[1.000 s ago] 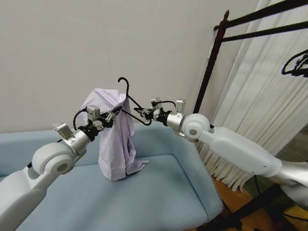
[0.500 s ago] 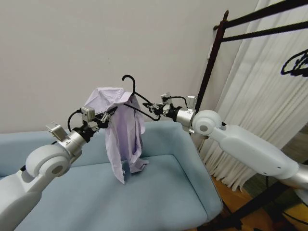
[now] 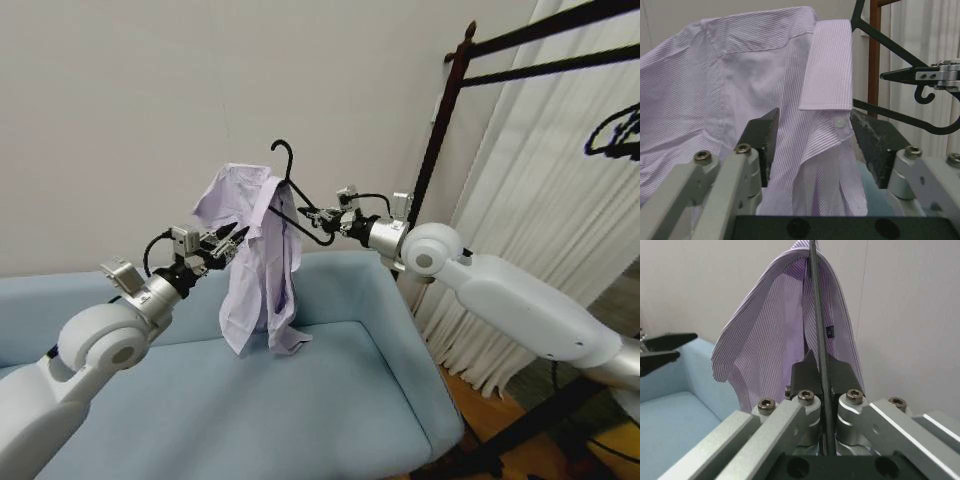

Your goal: Pick up the clothes from the sofa and hang them on the clothes hanger.

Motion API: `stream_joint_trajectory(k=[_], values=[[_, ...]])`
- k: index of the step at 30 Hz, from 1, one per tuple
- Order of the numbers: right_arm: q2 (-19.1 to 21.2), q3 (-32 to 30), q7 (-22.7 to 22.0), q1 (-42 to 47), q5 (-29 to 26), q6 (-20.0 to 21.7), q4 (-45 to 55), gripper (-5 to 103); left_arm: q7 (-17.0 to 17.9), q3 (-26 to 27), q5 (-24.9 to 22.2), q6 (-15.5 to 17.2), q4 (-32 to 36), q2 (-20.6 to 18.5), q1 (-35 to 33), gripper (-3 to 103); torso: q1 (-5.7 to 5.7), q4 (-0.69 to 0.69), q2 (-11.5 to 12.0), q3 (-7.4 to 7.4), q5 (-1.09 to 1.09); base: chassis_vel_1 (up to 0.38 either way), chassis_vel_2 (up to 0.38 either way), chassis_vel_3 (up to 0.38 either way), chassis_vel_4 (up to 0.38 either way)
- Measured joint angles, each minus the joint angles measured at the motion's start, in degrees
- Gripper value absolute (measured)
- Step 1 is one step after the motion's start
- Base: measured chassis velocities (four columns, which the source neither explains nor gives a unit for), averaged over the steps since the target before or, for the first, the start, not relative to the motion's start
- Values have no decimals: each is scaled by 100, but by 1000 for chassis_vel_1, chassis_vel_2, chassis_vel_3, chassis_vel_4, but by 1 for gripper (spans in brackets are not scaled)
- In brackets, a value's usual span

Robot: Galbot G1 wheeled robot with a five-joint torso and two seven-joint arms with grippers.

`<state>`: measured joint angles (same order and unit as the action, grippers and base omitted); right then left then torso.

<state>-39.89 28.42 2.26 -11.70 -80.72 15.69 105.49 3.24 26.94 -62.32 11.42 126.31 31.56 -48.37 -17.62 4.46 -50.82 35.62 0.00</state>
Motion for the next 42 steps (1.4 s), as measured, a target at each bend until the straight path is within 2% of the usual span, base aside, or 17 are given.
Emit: stream_joint_trajectory(k=[4,5,9,10,13,15,19,20,24,25,27,28,29,34,35,38,42], values=[[60,-62,566,-47,364,-3,-252,2,-26,228,-115,-1,-257,-96,-34,70,0,-1,0,0,0,0,0,0,0],[60,-62,566,-47,364,-3,-252,2,-26,228,-115,-1,-257,-96,-34,70,0,-1,0,0,0,0,0,0,0],[198,-225,1465,-24,805,89,-452,2,-51,171,-306,-4,-904,-352,395,85,0,0,0,0,-1,0,0,0,0],[198,-225,1465,-24,805,89,-452,2,-51,171,-306,-4,-904,-352,395,85,0,0,0,0,-1,0,0,0,0],[289,-271,2149,5,1153,283,-557,2,-290,-14,-540,68,-1273,-543,848,98,0,1,0,0,1,0,0,0,0],[305,-271,2312,4,1249,311,-594,2,-385,-70,-588,99,-1361,-594,964,98,0,1,0,0,0,0,0,0,0],[293,-227,3155,-27,1883,346,-912,2,-1132,-285,-683,347,-1794,-789,1457,100,0,1,0,0,0,0,0,0,0],[293,-227,3155,-27,1883,346,-912,2,-1132,-285,-683,347,-1794,-789,1457,100,0,1,0,0,0,0,0,0,0],[197,-77,3431,-106,2169,198,-1135,2,-2117,-337,-978,660,-1990,-965,1593,100,-1,0,0,0,0,0,0,0,0],[197,-77,3431,-106,2169,198,-1135,2,-2117,-337,-978,660,-1990,-965,1593,100,-1,0,0,0,0,0,0,0,0],[87,100,3610,-263,2266,107,-1303,2,-3034,-438,-1053,840,-2256,-1122,1677,100,0,0,0,0,-1,0,0,0,0],[37,168,3679,-327,2302,89,-1357,2,-3272,-508,-1046,841,-2375,-1166,1728,100,0,-1,0,0,0,0,0,0,0],[37,168,3679,-327,2302,89,-1357,2,-3272,-508,-1046,841,-2375,-1166,1728,100,0,-1,0,0,0,0,0,0,0],[-121,425,3968,-570,2352,73,-1436,2,-4504,-1104,-758,805,-3086,-1189,2424,100,-1,-1,0,1,-2,0,0,0,0],[-121,425,3968,-570,2352,73,-1436,2,-4504,-1104,-758,805,-3086,-1189,2424,100,-1,-1,0,1,-2,0,0,0,0],[-188,514,4073,-658,2348,74,-1456,2,-5076,-1444,-528,811,-3352,-1140,2831,100,0,0,0,0,1,0,0,0,0],[-242,599,4116,-741,2341,77,-1506,2,-5533,-1796,-354,815,-3541,-1053,3160,100,0,0,1,1,-1,0,0,0,0]])
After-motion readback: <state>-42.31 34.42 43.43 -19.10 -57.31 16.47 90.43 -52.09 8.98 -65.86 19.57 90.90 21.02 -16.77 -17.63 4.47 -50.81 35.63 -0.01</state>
